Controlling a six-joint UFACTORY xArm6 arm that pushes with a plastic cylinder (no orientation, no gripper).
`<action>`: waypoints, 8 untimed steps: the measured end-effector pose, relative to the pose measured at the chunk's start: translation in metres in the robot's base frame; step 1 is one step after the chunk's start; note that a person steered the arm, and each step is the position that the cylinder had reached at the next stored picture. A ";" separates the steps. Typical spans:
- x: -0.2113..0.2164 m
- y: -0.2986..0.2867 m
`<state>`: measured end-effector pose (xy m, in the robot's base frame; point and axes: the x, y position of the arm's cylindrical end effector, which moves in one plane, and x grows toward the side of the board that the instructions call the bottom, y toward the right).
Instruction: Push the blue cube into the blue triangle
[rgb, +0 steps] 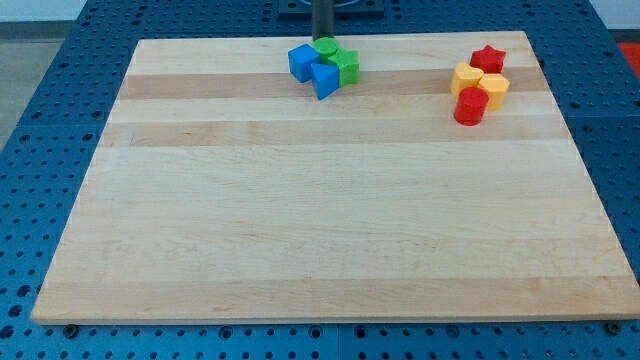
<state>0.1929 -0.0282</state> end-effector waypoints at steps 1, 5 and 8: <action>0.001 -0.010; 0.023 -0.037; 0.032 -0.035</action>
<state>0.2251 -0.0629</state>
